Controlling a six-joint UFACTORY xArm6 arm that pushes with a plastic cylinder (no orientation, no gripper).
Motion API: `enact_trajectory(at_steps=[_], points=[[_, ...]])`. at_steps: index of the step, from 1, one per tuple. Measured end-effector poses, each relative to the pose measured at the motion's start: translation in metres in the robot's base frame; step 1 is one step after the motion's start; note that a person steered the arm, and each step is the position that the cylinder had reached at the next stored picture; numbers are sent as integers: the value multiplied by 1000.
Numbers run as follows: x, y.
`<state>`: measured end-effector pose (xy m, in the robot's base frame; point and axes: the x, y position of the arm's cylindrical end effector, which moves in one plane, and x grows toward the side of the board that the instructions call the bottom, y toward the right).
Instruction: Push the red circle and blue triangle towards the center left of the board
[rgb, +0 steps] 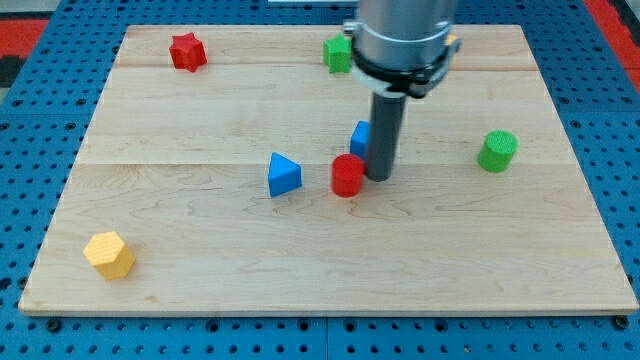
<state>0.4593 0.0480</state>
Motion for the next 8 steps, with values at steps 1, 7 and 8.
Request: enact_trajectory(at_steps=[1,7,8], points=[[0,-21],[-27,-102],[-66,-118]])
